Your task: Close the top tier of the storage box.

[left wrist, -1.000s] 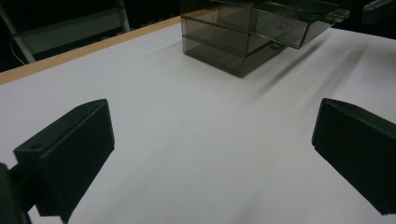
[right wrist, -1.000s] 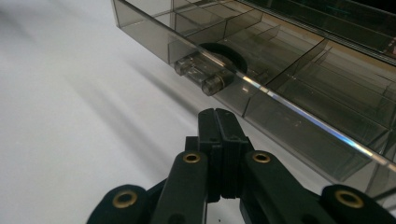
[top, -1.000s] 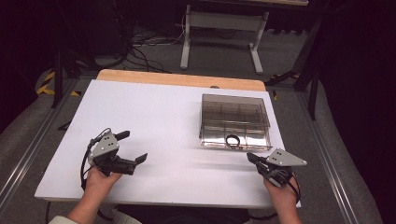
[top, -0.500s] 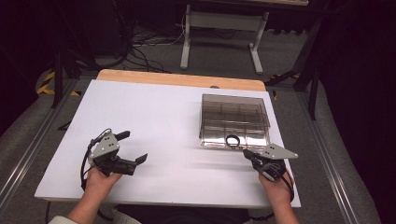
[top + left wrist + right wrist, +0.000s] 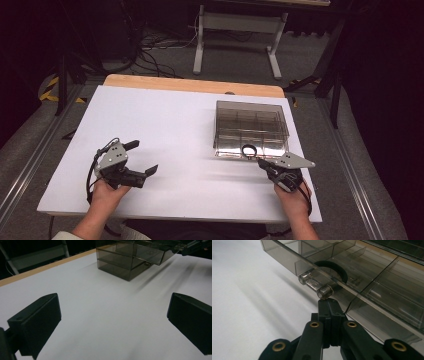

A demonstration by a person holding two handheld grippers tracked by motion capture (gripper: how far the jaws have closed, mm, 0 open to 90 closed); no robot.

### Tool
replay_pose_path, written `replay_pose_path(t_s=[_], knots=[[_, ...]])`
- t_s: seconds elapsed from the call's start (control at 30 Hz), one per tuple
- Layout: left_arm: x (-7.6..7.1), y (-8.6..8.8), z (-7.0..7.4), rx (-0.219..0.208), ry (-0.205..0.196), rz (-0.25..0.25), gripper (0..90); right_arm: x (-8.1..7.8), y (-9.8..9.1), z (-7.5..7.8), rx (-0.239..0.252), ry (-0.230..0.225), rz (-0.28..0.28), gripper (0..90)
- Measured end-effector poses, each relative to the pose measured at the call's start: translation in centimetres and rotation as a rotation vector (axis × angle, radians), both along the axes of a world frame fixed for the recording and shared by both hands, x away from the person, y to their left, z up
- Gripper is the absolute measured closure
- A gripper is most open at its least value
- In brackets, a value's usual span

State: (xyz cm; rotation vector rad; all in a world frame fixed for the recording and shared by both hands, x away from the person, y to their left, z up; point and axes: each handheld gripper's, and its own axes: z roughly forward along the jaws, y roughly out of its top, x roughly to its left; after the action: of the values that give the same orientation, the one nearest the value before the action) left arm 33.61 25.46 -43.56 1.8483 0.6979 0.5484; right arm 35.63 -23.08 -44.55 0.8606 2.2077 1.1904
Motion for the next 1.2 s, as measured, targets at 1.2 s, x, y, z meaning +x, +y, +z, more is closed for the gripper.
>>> replay_pose_path(t_s=[1.2], knots=[[-0.5, 0.6, -0.1, 0.002, 0.002, 0.017, 0.1, 2.8, 0.3, 0.8, 0.052, -0.039, -0.108, 90.0]])
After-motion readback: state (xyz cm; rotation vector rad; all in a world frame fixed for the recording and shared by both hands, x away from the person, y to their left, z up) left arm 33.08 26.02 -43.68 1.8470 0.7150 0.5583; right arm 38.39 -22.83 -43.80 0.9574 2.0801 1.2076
